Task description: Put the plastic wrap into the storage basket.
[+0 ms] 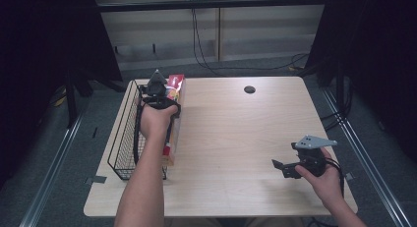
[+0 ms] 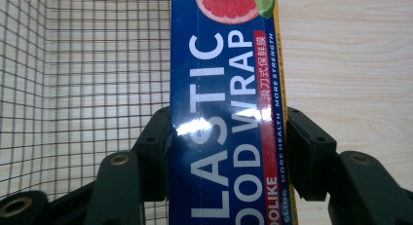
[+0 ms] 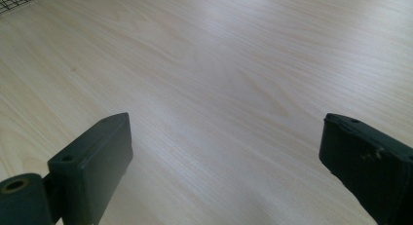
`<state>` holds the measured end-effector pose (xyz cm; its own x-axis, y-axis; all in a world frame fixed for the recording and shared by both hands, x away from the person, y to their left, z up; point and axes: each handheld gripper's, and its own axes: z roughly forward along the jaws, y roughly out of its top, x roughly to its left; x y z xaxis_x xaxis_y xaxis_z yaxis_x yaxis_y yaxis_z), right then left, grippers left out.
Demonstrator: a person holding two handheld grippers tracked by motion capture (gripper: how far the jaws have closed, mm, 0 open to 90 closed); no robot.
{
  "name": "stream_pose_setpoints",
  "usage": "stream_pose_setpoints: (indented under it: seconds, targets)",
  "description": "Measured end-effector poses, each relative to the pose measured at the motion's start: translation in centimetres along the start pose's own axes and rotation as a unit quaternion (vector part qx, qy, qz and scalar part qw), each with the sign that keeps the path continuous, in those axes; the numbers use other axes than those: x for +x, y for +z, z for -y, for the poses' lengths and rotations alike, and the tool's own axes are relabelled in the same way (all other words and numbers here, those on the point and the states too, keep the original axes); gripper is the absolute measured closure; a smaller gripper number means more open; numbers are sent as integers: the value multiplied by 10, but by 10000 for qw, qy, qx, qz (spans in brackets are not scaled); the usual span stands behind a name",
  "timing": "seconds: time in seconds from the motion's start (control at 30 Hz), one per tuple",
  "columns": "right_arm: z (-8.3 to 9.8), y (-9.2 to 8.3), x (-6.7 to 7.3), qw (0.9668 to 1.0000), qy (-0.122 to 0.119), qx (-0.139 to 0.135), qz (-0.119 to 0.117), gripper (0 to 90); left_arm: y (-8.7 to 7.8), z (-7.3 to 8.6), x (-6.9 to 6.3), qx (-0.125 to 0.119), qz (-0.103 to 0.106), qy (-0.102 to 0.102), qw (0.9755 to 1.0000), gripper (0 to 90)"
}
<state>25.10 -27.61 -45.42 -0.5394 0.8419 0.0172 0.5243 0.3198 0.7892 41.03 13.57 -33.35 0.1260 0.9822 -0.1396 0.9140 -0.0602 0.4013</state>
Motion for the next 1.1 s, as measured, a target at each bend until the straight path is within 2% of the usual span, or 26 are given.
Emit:
stream_pose_setpoints:
  seconds: [0.27,0.3,0.33,0.47,0.67,1.07,1.1]
  targets:
    - [0,0,0,10000,-3,9,3,51,-4,4,11,-29,-50,-100,9999,443]
    - [0,0,0,10000,-1,11,-1,52,-5,5,15,-24,-19,-66,10000,443]
    - [0,0,0,10000,0,9,-5,52,-5,6,16,-7,17,-113,9999,443]
    - [-1,0,0,10000,28,-15,-5,52,-6,9,21,-33,2,-120,9999,443]
    - [-1,-1,0,10000,39,-15,4,51,-7,13,30,-55,15,-249,9997,442]
    - [-1,0,1,10000,10,-13,6,52,-8,22,47,-26,-80,-330,9994,442]
    - [-1,0,1,10000,10,-13,6,52,-8,22,48,-58,-103,-394,9992,442]
